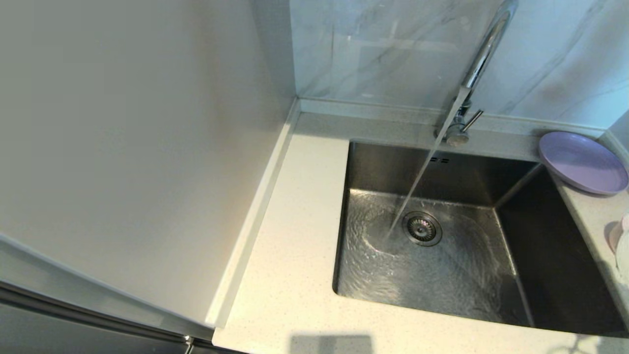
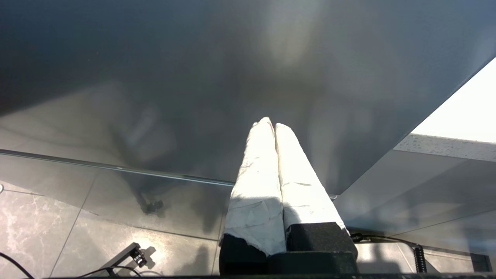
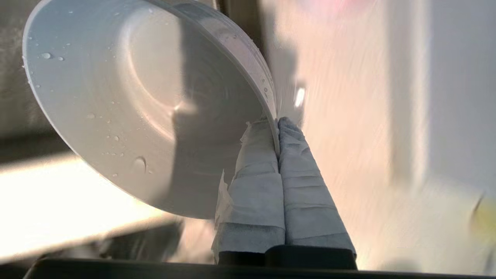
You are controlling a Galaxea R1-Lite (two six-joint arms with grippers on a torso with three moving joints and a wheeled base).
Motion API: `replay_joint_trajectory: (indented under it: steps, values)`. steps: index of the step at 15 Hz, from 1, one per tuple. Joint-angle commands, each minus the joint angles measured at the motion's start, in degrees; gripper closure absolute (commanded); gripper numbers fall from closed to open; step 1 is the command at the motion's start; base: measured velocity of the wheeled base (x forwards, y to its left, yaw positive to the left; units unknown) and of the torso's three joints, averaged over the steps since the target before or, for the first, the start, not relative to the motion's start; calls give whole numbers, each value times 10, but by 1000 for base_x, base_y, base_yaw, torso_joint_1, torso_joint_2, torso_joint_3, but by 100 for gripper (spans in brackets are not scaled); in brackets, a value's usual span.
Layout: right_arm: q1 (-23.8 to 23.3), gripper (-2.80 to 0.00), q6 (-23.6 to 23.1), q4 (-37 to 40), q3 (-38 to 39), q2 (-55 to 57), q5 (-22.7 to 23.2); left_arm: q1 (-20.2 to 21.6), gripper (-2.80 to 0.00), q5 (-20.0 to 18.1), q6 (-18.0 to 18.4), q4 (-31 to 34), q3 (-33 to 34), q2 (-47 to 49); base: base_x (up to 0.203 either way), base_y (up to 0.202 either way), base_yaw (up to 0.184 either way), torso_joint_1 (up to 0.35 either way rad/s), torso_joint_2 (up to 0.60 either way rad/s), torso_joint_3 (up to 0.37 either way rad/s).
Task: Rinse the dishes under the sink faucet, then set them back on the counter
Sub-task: Place the bowl on the table
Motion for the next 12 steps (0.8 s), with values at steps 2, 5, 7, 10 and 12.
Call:
replay_joint_trajectory:
  steps: [2, 5, 7, 10, 12]
  values:
    - [-81, 0, 8, 89, 38, 3, 18, 0, 0, 0, 0, 0, 0, 0, 0, 0, 0, 0, 0, 0]
    - [-142, 0, 40, 84, 62, 45, 17, 0, 0, 0, 0, 0, 0, 0, 0, 0, 0, 0, 0, 0]
    - [-164, 0, 91, 31, 75, 78, 15, 0, 0, 0, 0, 0, 0, 0, 0, 0, 0, 0, 0, 0]
    - [-220, 0, 87, -73, 132, 111, 10, 0, 0, 0, 0, 0, 0, 0, 0, 0, 0, 0, 0, 0]
    - [-257, 0, 67, -121, 153, 139, 5, 0, 0, 0, 0, 0, 0, 0, 0, 0, 0, 0, 0, 0]
